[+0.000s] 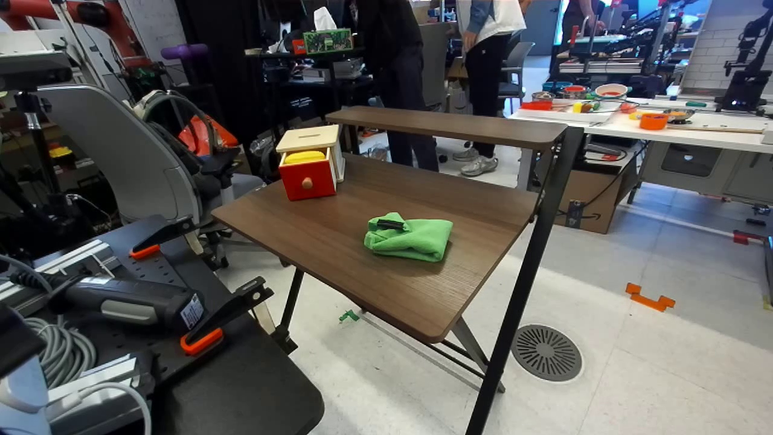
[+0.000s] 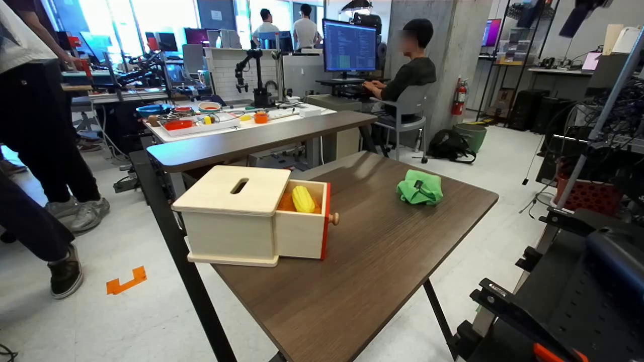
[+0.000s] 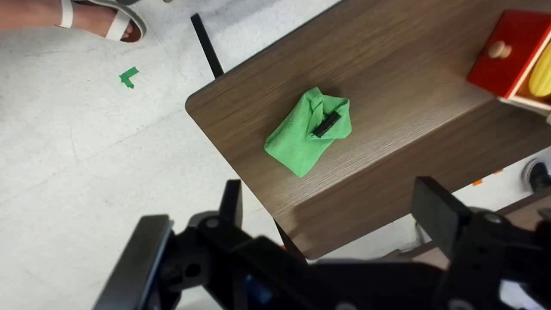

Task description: Unfold the cloth

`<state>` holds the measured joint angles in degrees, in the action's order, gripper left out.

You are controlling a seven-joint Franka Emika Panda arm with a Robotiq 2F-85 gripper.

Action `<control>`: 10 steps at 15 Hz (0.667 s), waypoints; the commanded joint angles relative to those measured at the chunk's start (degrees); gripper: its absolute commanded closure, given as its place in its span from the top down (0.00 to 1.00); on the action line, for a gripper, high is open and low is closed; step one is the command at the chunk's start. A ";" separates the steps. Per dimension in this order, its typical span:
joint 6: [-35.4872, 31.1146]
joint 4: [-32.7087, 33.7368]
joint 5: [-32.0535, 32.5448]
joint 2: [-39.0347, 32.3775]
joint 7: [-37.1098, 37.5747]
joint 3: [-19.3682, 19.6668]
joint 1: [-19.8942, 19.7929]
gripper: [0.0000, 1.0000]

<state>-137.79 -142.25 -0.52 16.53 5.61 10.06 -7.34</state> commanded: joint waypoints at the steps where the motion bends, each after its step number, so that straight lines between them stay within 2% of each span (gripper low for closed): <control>1: -13.16 0.03 -1.98 -11.63 11.02 -3.47 -0.48 1.00; 6: -25.25 1.77 -5.36 -26.50 22.21 -3.99 1.09 1.00; 10: -28.82 6.29 -11.93 -36.94 25.23 -4.05 2.55 1.00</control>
<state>-164.57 -140.71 -7.32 -13.37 29.13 6.06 -6.11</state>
